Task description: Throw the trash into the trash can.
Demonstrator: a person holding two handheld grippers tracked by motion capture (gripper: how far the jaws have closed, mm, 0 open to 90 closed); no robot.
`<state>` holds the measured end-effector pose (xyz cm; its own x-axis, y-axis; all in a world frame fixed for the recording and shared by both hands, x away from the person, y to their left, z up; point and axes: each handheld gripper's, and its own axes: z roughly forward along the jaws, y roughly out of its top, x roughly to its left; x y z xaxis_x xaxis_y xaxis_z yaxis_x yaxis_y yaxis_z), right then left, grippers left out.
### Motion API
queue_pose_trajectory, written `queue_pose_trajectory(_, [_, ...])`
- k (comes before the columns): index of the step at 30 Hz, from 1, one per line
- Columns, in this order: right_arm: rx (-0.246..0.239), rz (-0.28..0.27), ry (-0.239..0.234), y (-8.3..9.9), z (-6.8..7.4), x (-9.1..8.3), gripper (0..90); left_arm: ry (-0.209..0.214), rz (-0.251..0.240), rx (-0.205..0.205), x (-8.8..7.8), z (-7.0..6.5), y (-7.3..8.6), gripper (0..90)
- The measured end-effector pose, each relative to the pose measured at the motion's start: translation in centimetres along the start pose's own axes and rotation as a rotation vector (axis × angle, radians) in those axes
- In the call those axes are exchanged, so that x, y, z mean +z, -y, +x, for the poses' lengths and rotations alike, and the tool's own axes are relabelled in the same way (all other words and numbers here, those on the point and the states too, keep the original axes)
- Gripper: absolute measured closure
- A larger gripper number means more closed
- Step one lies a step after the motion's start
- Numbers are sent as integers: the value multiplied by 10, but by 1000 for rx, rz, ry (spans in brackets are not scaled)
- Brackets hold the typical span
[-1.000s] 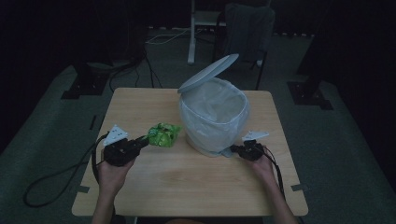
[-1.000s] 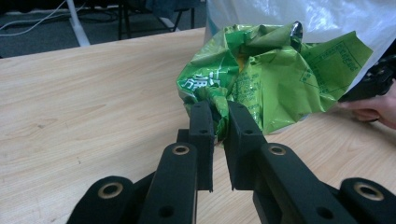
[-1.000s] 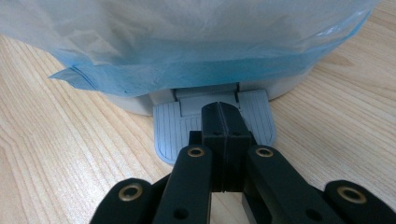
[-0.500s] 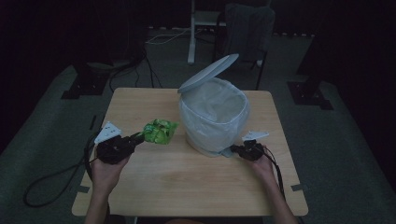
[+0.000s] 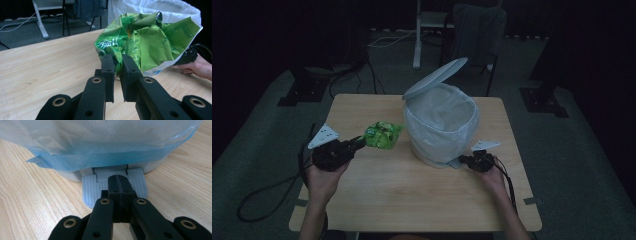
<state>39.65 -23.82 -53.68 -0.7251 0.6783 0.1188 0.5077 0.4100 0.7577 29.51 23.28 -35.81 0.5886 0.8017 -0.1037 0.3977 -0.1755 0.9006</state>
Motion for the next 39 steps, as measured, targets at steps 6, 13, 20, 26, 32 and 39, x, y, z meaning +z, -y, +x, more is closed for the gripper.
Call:
queue_pose_trajectory(6, [-1, 0, 1, 0, 0, 0, 900, 11, -14, 6, -2, 0, -10, 823])
queue_pose_trajectory(13, [-2, 0, 1, 0, 0, 0, 900, 25, -29, 35, -3, -4, -25, 822])
queue_pose_trajectory(20, [-2, 0, 1, 0, 0, 0, 900, 30, -49, 76, -1, -11, -43, 823])
queue_pose_trajectory(26, [-1, 0, -1, 0, 0, 0, 900, 39, -54, 95, 2, -16, -54, 822])
queue_pose_trajectory(32, [-4, 1, 2, 0, 0, 0, 900, 59, -44, 109, 8, -21, -61, 822])
queue_pose_trajectory(39, [-3, 1, 0, 0, 0, 0, 900, 87, -52, 115, 14, -28, -68, 822])
